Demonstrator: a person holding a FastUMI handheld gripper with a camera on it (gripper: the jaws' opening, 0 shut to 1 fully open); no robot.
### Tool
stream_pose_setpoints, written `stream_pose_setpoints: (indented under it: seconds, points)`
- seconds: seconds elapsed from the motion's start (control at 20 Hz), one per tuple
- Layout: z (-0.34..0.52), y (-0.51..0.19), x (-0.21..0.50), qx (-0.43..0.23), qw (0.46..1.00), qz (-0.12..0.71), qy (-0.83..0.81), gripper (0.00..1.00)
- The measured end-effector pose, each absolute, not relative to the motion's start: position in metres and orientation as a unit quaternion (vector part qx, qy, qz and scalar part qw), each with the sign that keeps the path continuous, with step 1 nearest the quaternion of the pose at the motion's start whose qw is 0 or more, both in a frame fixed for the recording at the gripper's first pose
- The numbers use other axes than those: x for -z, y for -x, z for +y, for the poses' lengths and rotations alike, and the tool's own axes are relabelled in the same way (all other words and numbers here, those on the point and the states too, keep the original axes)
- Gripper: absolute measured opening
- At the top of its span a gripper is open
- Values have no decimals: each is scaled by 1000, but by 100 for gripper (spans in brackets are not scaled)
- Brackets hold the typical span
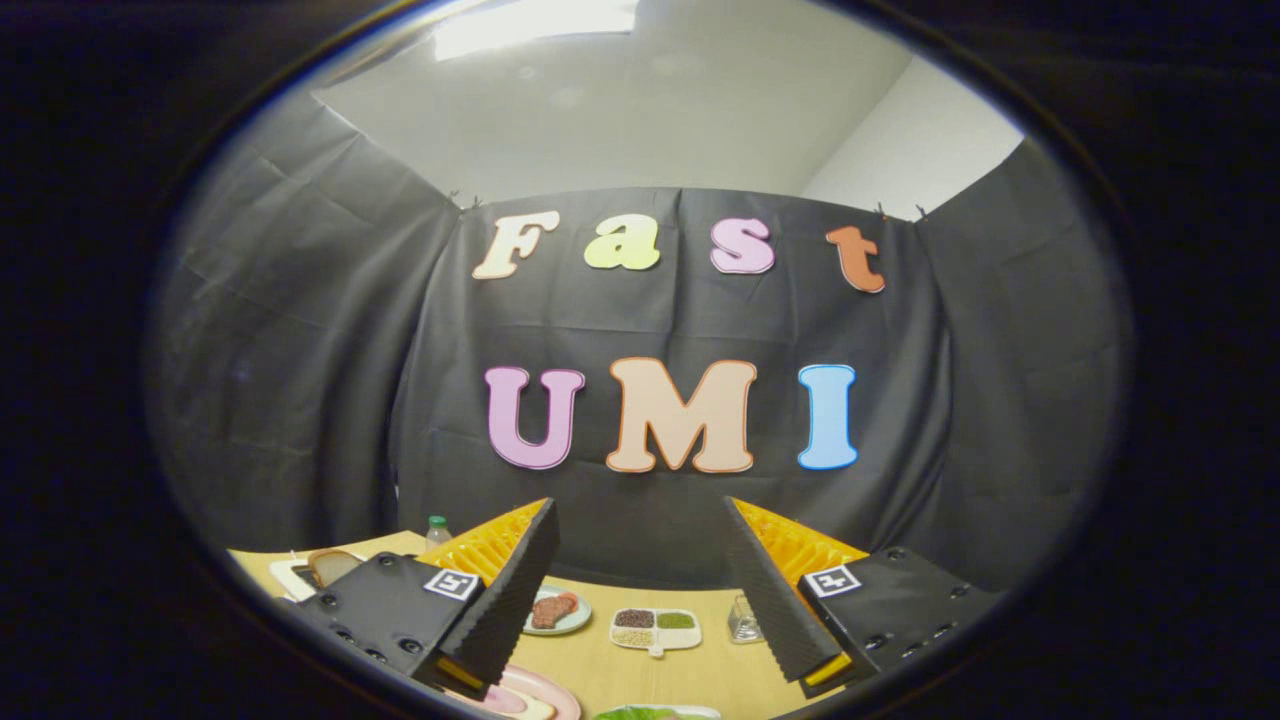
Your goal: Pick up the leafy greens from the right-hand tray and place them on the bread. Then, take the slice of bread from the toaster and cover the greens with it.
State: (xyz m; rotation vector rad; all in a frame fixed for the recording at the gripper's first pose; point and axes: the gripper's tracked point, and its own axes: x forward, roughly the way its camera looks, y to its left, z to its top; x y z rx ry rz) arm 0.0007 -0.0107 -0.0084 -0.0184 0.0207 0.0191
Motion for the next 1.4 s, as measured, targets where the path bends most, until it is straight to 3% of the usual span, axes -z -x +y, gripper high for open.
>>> stream_pose_setpoints:
  seconds: [0.4,0.85,1.4]
  points:
    - [-21,0,28,-33,999,37,19,100]
    - [-29,5,88,-116,984,129,46,100]
    - [-25,30,185,-243,927,267,104,100]
